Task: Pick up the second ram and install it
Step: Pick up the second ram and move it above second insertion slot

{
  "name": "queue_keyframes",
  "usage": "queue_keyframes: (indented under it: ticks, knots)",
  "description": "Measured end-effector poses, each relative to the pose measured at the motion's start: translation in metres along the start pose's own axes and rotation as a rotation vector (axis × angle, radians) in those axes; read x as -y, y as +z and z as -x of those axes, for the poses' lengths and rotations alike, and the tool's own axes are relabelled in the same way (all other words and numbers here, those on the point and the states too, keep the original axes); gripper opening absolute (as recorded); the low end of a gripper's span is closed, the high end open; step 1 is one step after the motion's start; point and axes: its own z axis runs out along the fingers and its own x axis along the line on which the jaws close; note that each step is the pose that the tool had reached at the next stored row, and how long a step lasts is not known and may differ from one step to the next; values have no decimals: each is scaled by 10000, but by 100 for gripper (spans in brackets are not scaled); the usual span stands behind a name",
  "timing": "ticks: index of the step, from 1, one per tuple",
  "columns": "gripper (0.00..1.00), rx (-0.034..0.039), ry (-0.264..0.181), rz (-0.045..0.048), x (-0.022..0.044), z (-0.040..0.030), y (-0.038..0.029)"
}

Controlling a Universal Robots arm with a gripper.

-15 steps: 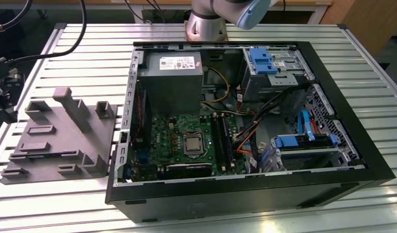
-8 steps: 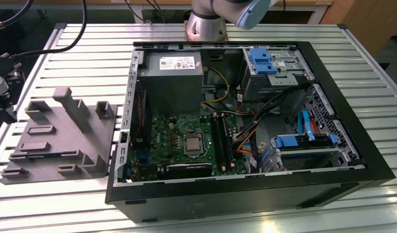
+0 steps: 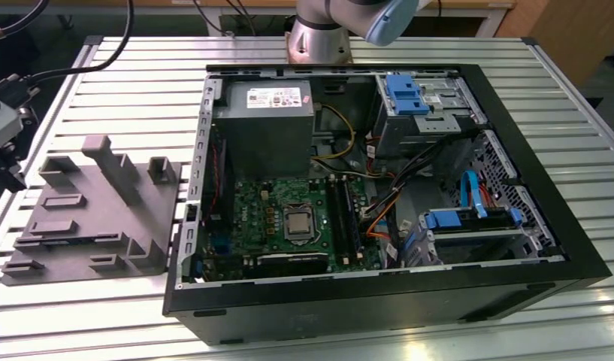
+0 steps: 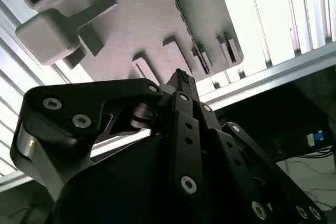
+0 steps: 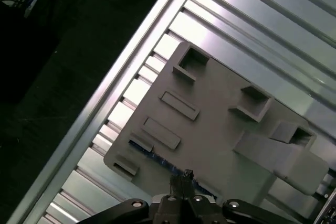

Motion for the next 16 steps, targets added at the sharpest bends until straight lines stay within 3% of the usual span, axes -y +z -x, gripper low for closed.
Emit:
queue_keyframes:
  ticks: [16]
  knots:
    - [11,-115,-2562,-22,0,0,2]
